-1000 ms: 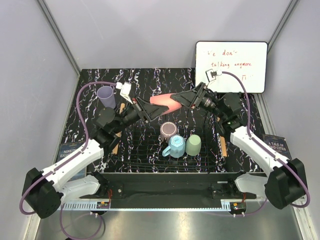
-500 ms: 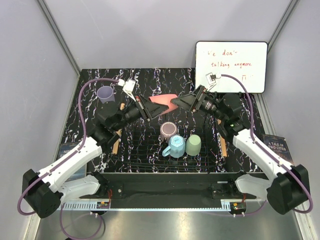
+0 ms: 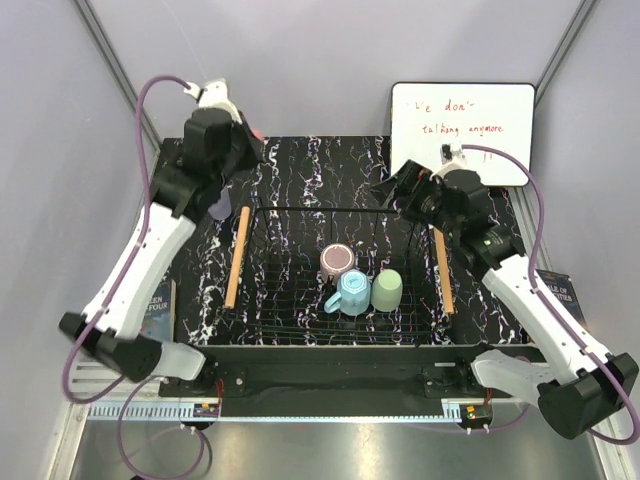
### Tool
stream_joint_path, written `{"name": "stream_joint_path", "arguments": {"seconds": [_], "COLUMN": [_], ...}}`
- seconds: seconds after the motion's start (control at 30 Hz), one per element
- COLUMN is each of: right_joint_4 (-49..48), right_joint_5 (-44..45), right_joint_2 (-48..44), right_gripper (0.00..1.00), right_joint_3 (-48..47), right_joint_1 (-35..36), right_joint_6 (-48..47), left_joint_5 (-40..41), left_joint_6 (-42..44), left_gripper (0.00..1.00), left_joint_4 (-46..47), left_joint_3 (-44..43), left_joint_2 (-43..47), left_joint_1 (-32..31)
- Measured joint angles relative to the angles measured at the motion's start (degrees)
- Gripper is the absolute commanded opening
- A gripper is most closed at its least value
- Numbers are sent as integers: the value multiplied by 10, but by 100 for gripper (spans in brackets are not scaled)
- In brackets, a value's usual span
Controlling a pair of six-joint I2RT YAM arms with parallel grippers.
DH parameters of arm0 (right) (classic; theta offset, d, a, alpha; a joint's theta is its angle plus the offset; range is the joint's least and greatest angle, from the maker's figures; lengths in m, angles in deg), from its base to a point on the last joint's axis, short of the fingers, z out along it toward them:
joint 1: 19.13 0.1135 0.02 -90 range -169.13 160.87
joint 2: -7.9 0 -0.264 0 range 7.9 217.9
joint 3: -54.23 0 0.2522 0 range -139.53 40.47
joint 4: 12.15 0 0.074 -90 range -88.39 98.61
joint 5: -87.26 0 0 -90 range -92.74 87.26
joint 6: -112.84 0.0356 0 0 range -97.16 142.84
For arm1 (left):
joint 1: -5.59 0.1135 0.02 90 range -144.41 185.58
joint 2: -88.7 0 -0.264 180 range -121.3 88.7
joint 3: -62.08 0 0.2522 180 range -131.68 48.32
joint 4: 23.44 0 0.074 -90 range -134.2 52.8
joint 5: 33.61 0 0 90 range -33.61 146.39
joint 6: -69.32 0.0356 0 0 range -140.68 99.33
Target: Unload the cups from the dish rack
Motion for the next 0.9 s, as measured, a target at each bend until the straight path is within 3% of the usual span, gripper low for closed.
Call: {"name": "stream_joint_path", "arguments": {"seconds": [0.2,0.3,0.43,0.9], "right_joint_4": [109,139,152,157], "right_joint_5": [72,83,87,85], "right_joint_2": [34,42,43,43], "right_gripper": [100,100,100,100], "right_joint_3": [-3,-3,-3,-2], "right_joint_1": [0,0,0,0], "right_joint_6": [-10,-14,-20,-32], "left_joint_5": [135,157,168,142], "left_joint_6": [20,11,7,7], "left_gripper": [0,0,0,0], "left_joint_4": [-168,-234,-283,-285], "left_joint_3": [-136,-190,-199,-236], "left_joint_2": [-156,-246,-309,-361], "left_joint_1": [108,146,172,202]}}
